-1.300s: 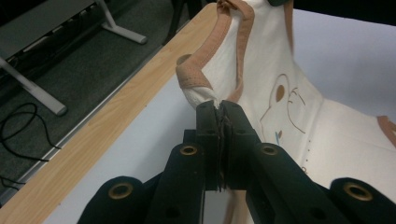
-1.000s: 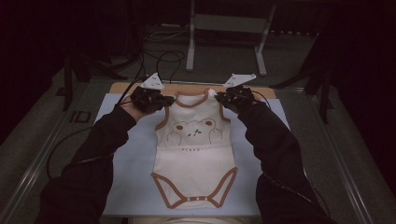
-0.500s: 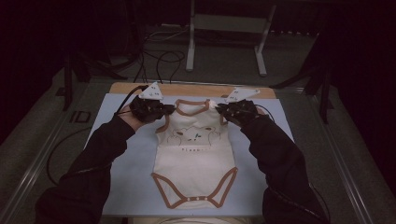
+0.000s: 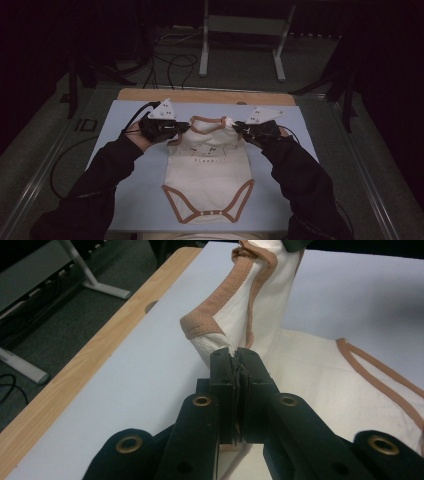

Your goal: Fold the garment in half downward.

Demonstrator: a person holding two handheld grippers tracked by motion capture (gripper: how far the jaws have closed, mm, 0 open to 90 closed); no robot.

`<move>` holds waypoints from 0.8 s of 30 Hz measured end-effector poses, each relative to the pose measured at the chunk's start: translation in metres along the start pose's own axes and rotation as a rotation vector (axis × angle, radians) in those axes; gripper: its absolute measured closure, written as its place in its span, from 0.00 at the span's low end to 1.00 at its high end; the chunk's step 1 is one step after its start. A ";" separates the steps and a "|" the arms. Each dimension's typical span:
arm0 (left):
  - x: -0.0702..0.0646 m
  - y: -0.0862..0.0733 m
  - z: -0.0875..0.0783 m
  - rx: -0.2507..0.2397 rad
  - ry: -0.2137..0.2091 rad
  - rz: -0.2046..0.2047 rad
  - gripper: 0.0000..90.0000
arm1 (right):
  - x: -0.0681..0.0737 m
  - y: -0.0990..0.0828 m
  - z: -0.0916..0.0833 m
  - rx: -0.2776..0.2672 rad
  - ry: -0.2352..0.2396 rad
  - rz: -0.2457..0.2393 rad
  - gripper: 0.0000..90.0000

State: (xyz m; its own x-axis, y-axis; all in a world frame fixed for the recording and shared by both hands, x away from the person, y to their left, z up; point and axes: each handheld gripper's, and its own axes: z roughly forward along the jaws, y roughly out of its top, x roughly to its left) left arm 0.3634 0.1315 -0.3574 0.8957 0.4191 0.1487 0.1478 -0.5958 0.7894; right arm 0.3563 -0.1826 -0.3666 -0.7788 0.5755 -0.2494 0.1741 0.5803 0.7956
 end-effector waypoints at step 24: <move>-0.047 -0.028 0.006 0.009 -0.044 0.044 0.97 | 0.038 -0.034 -0.012 -0.002 0.074 0.017 0.91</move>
State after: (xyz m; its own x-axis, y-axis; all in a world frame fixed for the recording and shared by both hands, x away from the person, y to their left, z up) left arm 0.3192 0.1245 -0.3901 0.9189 0.3620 0.1570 0.1111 -0.6192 0.7773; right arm 0.3134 -0.1876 -0.3962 -0.8180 0.5414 -0.1942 0.1867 0.5692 0.8007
